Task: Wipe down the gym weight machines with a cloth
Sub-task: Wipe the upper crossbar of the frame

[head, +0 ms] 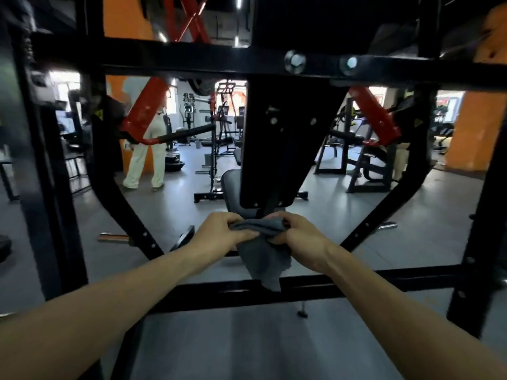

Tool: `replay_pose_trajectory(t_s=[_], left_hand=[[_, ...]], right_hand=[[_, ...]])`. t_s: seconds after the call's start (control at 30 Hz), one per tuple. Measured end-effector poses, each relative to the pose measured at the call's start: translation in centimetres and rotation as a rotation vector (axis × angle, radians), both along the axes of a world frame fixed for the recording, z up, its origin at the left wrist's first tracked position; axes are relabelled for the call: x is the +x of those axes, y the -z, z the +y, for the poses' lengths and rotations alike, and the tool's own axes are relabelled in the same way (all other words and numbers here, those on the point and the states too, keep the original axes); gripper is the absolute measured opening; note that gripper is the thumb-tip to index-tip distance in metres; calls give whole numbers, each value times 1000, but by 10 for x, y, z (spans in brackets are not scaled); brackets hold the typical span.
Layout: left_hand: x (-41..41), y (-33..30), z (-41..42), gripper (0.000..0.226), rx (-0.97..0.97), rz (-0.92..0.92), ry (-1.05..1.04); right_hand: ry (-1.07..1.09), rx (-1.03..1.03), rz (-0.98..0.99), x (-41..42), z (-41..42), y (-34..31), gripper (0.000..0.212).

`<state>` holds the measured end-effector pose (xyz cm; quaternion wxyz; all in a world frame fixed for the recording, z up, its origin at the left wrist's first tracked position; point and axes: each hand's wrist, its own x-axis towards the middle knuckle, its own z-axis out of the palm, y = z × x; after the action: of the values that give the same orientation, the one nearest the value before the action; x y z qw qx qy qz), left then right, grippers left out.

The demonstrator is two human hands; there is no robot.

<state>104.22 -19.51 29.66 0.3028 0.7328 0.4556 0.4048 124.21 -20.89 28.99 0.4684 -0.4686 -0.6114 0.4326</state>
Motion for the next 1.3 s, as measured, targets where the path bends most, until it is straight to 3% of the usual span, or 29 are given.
replay_pose_trajectory(t_s=[0.1,0.17,0.3,0.47,0.67,0.8,0.9,1.03,1.3], left_hand=[[39,-43,2,25,24,-115,99],[59,-72,5,33,46,-172,135],[94,-135,6,24,11,-232,182],[124,-229,-1,22,-174,-296,292],[141,-344,-27,32,-345,-355,301],[141,-411,-39,35,-403,-298,318],[146,-466,-40,25,-346,-253,340],[164,-552,-32,31,-216,-151,317],[235,-717,-27,16,-109,-229,406]], right_hand=[[-35,-9,45,37,-1,-44,27],[-73,27,42,56,-6,-78,34],[-66,54,49,93,-18,-148,46],[-30,12,-26,132,-31,-248,19],[1,-90,-12,144,-50,-358,27],[-17,-149,21,148,-60,-422,25],[6,-161,34,153,-61,-478,32],[64,-87,-2,176,-62,-563,31],[114,61,-74,245,-83,-739,19]])
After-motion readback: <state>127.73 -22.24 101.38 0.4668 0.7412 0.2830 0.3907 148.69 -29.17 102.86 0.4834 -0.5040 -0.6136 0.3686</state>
